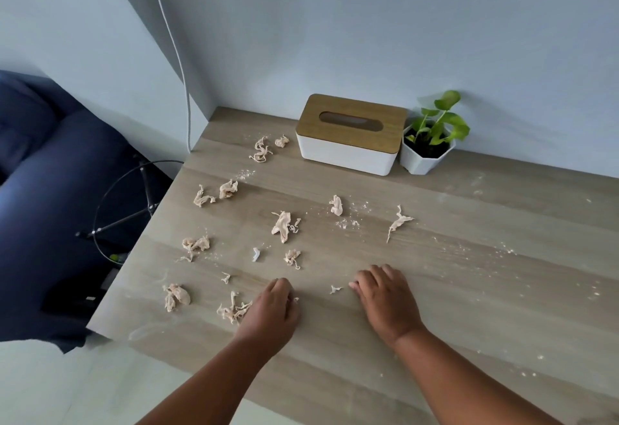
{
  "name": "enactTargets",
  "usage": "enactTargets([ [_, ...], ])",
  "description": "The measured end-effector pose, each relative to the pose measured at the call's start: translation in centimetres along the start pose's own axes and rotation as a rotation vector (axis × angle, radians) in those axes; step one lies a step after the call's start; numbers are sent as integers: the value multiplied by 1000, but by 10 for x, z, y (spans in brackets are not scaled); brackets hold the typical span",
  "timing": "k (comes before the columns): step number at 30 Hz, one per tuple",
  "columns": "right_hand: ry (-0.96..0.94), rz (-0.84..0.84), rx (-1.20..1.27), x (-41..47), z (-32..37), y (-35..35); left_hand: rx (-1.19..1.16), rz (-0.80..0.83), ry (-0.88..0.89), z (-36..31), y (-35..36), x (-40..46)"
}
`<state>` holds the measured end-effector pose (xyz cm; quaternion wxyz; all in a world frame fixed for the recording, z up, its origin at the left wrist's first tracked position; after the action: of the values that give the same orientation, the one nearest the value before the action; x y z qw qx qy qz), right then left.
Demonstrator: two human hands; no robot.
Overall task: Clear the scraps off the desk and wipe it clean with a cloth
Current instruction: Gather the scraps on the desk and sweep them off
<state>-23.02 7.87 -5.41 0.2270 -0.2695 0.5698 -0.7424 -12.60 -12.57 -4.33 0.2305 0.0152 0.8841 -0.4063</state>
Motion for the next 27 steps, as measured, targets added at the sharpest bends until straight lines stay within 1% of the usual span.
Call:
enactTargets([
  [2,-48,-20,-9,1,1,0,-23,14,-9,-1,-1,3],
  [5,-150,-32,-32,7,3,-4,-36,33,43,-10,-2,9],
  [8,-179,12,-28,15,3,-8,-5,81,85,-20,-1,16],
  [12,-87,141,18,24,-4,-14,41,103,105,-33,-2,22],
  [14,-43,199,35,25,-7,-17,112,92,101,-40,-1,25],
  [17,-7,206,62,23,-13,-26,222,77,141,-51,3,29],
  [19,22,202,67,20,-20,-31,242,98,176,-57,8,32],
  [23,107,238,4,14,-35,-36,244,124,220,-63,13,37],
  [27,173,258,10,7,-45,-38,325,134,243,-69,15,42],
])
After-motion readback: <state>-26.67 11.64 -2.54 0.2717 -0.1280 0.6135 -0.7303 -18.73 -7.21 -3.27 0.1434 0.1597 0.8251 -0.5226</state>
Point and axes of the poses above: each hand's wrist, its own x-axis towards the middle knuckle, its own y-axis out of the palm, z = x × y, the point moved 7 cm from there along x, towards the middle knuckle, and after that the axes turned 10 degrees about z, right-handed, at the moved point
